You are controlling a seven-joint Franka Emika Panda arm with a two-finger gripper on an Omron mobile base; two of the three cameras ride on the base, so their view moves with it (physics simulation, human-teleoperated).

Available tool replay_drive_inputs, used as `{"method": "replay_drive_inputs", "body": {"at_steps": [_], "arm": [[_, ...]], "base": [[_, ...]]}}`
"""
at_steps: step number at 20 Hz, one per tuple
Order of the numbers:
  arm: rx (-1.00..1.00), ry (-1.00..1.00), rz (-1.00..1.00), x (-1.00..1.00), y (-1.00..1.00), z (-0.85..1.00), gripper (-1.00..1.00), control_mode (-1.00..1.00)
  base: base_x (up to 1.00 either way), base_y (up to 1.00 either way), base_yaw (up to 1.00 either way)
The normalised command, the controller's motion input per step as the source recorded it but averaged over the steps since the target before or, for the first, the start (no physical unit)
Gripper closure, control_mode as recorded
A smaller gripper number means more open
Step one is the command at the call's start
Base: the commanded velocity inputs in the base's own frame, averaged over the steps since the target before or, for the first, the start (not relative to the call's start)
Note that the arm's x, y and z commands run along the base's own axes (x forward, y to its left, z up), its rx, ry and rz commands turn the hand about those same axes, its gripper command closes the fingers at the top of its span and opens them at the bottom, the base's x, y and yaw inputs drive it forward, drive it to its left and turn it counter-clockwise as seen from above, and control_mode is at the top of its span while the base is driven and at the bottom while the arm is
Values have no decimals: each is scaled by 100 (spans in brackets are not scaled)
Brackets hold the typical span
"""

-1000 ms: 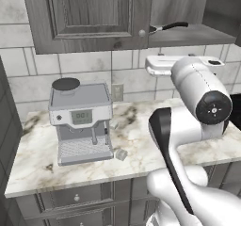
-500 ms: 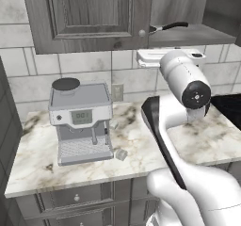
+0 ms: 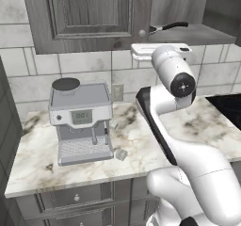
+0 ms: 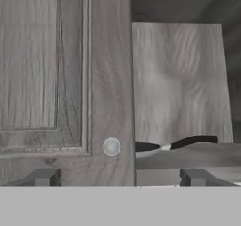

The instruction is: Pick the pan from the cabinet and place it on the stove. Then turn on the stove burner for the pan.

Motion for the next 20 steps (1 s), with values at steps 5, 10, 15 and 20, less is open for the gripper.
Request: {"method": "replay_drive_inputs", "body": {"at_steps": [5,10,15,20], "arm": [[1,-4,0,53,1,0,-100,-100],[1,-5,0,52,0,0,-100,-100],[1,-5,0,43,11,0,-100,-100],[1,-1,0,48,11,0,-100,-100]], "base": [[0,0,0],[0,0,0],[0,0,0],[0,0,0]]}}
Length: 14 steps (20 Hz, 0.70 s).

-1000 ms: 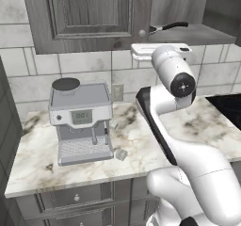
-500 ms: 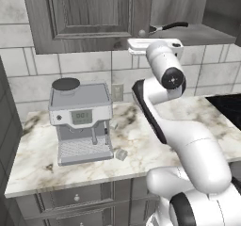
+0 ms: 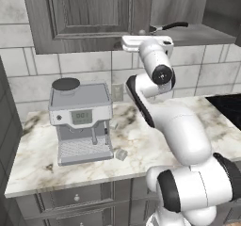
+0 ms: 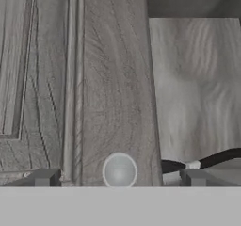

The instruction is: Pick the pan from the cabinet and place it on the stove. Then turn on the stove burner for the pan.

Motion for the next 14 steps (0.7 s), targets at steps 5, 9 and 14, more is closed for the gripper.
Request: {"method": "replay_drive_inputs", "body": {"at_steps": [5,9,14], "arm": [[1,0,0,49,5,0,-100,-100],[0,0,0,38,5,0,-100,-100],[0,-1,0,31,11,0,100,-100]], "base": [[0,0,0],[0,0,0],[0,0,0]]}}
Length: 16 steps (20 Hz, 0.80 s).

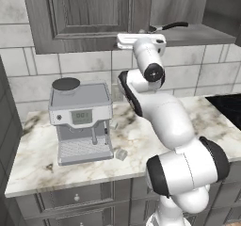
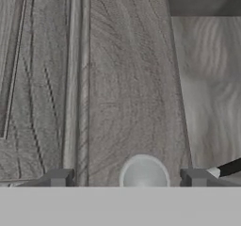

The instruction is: Pick the pan from the cabinet and place it on the stove. Then turn on the stove burner for the pan.

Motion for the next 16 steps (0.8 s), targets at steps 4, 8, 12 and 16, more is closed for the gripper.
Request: {"method": "replay_drive_inputs", "body": {"at_steps": [4,8,12,16], "arm": [[0,-1,2,35,17,0,100,-100],[0,0,5,28,12,0,100,-100],[3,0,9,25,-2,-5,100,-100],[6,0,6,17,-24,-11,100,-100]], "base": [[0,0,0],[0,0,0],[0,0,0],[0,0,0]]}}
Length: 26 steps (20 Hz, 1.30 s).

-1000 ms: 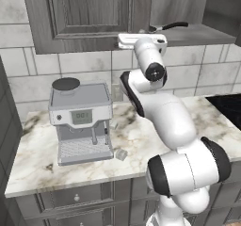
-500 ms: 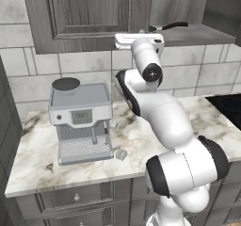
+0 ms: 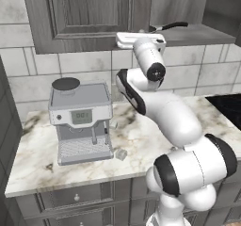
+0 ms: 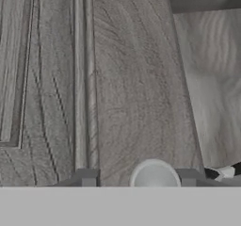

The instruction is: Pick the pan from the cabinet and place it on the stove. Then turn on the stove burner for the pan.

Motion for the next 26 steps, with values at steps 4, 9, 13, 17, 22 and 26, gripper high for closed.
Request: {"method": "replay_drive_inputs", "body": {"at_steps": [4,9,13,17,22,26], "arm": [[3,0,1,4,-16,-5,100,-100],[0,0,-2,-19,4,0,100,-100],[0,0,0,-45,6,0,100,-100],[0,7,-1,-46,43,3,100,-100],[0,15,0,-50,55,10,100,-100],[0,15,0,-54,66,12,100,-100]], "base": [[0,0,0],[0,0,0],[0,0,0],[0,0,0],[0,0,0],[0,0,0]]}}
